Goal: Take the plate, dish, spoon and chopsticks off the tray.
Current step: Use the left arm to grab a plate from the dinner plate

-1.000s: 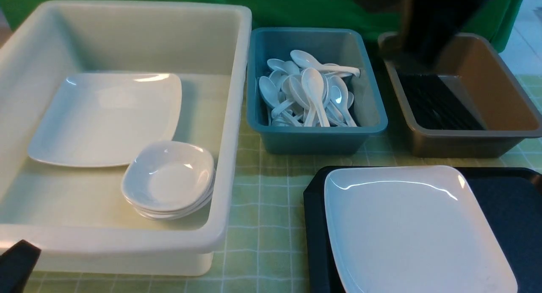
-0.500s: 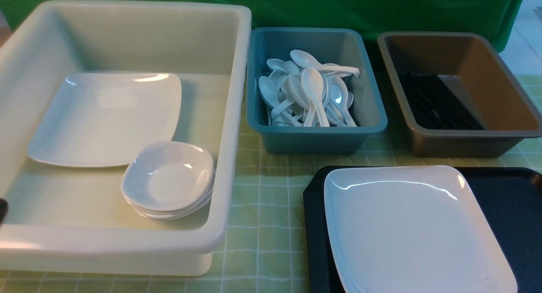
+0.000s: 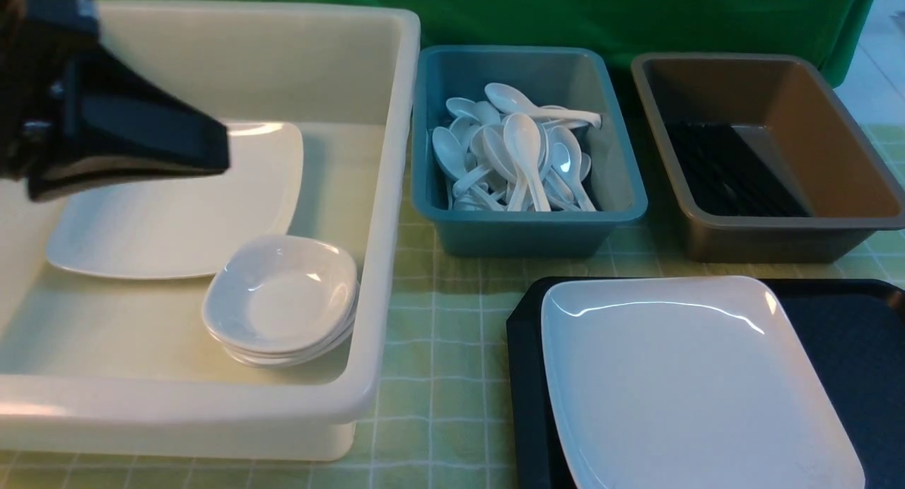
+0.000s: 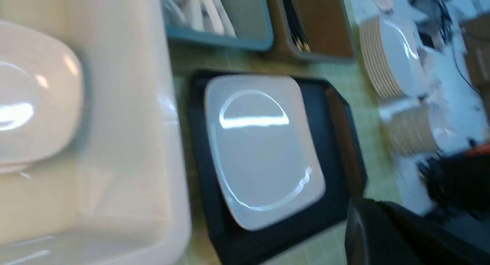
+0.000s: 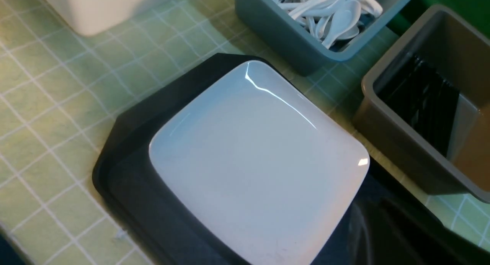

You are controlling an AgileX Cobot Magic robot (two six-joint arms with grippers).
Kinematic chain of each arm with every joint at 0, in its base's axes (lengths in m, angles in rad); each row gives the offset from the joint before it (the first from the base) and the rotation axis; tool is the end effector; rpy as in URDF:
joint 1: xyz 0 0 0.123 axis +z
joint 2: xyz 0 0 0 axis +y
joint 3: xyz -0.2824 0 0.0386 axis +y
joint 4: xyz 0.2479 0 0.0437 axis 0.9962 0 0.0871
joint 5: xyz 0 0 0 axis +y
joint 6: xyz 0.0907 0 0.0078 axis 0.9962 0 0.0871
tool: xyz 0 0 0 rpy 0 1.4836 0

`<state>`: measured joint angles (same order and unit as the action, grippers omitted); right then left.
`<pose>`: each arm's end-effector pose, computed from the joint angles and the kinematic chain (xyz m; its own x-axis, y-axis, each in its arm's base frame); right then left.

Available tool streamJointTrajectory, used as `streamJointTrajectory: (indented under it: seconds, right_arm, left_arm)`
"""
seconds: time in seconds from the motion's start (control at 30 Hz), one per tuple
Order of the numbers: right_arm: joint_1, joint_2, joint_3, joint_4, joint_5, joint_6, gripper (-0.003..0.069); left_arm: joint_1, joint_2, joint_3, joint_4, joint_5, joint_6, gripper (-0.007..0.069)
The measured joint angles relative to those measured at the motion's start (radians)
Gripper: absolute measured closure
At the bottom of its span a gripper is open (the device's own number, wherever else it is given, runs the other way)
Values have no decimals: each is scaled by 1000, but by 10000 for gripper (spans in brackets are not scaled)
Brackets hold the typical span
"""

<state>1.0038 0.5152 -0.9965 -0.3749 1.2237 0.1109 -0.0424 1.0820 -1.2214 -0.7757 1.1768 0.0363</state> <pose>0.0488 0.0183 0.3987 -0.3028 -0.5143 -0.8024 -0.6495 0.7275 -0.2211 0.1857 -0.0668 0.4175 -0.8415 -0.2072 -0.4990 0.2181 0.7146 -0.6646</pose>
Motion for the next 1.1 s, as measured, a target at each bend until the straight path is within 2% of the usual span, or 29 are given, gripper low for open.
streamJointTrajectory:
  seconds: [0.07,0.1,0.17,0.23,0.33,0.37,0.53,0.83,0.97,1.1]
  right_arm:
    - [0,0,1,-1,-1,0,642]
    - [0,0,2,-1,-1,0,641]
    - [0,0,2,-3,-2,0,638]
    - [0,0,2,-3,-2,0,636]
    - [0,0,2,-3,-2,0,631]
    - [0,0,3,-3,-2,0,630]
    - [0,0,3,-3,-2,0,629]
    - [0,0,3,-4,-12,0,624]
    - [0,0,3,-4,-17,0,622]
    - [0,0,3,-5,-18,0,619]
  left_arm:
    - [-113,68,3,-6,-5,1,641]
    - [-213,103,13,9,-25,-18,641]
    - [-417,163,34,82,-104,-114,637]
    - [-571,223,50,176,-158,-205,632]
    - [-759,353,55,318,-246,-390,606]
    - [-787,388,56,337,-267,-420,596]
    - [-844,559,59,339,-387,-509,515]
    - [-842,726,62,284,-614,-536,278]
    - [-842,764,62,275,-636,-536,239]
    - [-842,800,62,260,-697,-536,235]
